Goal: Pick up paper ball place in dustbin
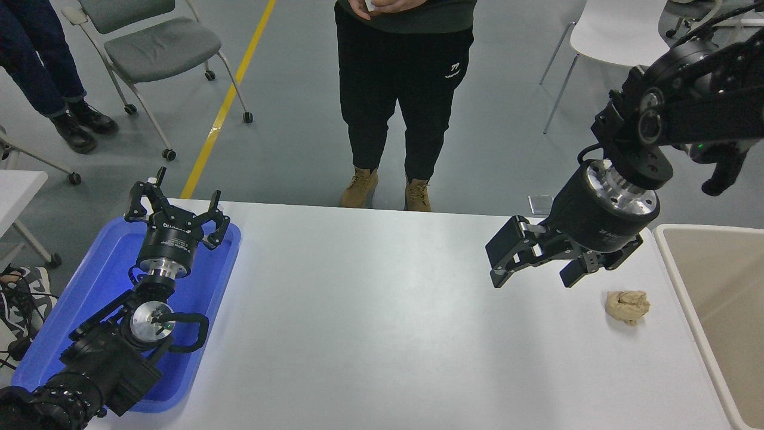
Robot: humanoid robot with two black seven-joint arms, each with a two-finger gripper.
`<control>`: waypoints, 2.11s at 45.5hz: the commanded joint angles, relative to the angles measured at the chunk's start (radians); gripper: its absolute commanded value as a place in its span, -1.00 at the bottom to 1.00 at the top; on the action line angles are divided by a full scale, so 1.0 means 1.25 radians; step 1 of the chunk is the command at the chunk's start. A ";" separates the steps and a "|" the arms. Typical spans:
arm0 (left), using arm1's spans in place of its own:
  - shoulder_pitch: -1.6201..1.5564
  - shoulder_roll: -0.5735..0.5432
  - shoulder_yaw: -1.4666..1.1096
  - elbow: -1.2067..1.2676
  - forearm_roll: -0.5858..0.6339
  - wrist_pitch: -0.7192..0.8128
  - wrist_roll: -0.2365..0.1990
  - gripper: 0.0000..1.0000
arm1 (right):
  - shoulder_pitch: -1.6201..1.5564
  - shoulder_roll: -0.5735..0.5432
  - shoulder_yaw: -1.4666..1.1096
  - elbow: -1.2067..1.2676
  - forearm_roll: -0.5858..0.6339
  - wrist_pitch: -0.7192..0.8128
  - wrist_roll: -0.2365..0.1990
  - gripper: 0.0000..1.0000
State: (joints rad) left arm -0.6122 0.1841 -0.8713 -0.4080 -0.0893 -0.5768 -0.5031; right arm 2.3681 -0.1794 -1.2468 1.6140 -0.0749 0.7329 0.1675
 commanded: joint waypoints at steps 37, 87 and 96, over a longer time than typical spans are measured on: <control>0.001 0.000 0.000 -0.001 0.000 -0.001 0.000 1.00 | -0.054 -0.004 -0.024 -0.015 -0.041 -0.028 0.000 1.00; 0.000 0.000 0.000 -0.001 0.000 -0.001 0.001 1.00 | -0.317 -0.114 -0.044 -0.185 -0.238 -0.277 0.000 1.00; 0.000 0.000 0.000 -0.001 0.000 -0.001 0.000 1.00 | -0.444 -0.122 -0.087 -0.341 -0.280 -0.348 0.000 1.00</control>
State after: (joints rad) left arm -0.6123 0.1842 -0.8713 -0.4096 -0.0889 -0.5783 -0.5029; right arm 1.9912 -0.3189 -1.3137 1.3855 -0.3544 0.4216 0.1671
